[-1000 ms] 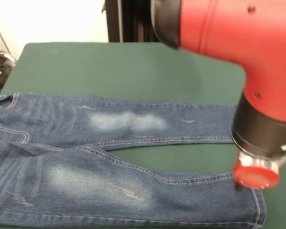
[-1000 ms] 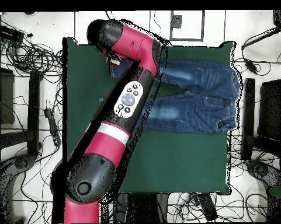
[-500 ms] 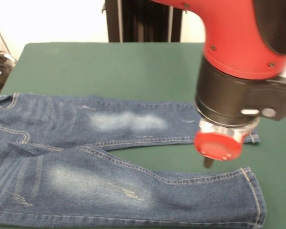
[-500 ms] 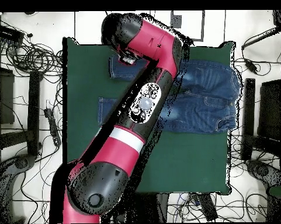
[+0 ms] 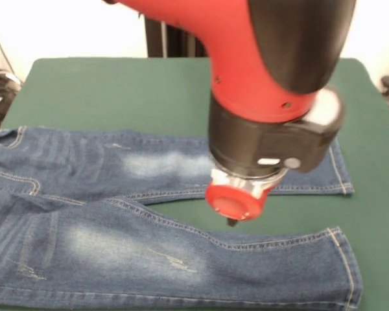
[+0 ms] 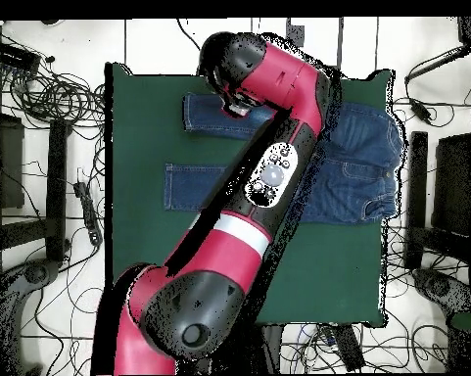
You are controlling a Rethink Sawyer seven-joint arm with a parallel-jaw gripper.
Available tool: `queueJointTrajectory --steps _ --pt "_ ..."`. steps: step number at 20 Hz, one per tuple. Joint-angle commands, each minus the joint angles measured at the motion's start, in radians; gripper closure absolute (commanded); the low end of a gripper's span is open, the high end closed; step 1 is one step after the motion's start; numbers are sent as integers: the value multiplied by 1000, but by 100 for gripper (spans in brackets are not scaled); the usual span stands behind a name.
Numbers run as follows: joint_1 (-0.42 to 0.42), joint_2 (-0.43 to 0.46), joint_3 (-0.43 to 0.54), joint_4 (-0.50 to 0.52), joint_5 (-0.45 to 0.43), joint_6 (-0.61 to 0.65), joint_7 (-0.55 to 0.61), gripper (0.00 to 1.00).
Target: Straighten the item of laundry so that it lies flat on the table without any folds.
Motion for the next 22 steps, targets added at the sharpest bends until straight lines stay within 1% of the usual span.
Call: queueJointTrajectory --steps 1,3,6,9,11,13,15,16,18,20,22 --pt "2 82 150 40 -99 -85 -102 100" --pt "-12 103 141 -1 -119 -82 -75 100" --pt "-25 131 138 -49 -123 -85 -33 100" --pt "-25 139 130 -71 -130 -81 5 100" --pt "-19 126 144 -67 -128 -72 15 100" --pt "-20 105 138 -80 -128 -30 30 100" --pt "-33 91 119 -115 -124 30 39 100" --pt "-45 89 105 -142 -117 65 45 100" --pt "-61 96 79 -181 -107 95 59 100" --pt "-75 109 66 -211 -97 99 66 100" --pt "-79 121 80 -223 -83 79 69 100"
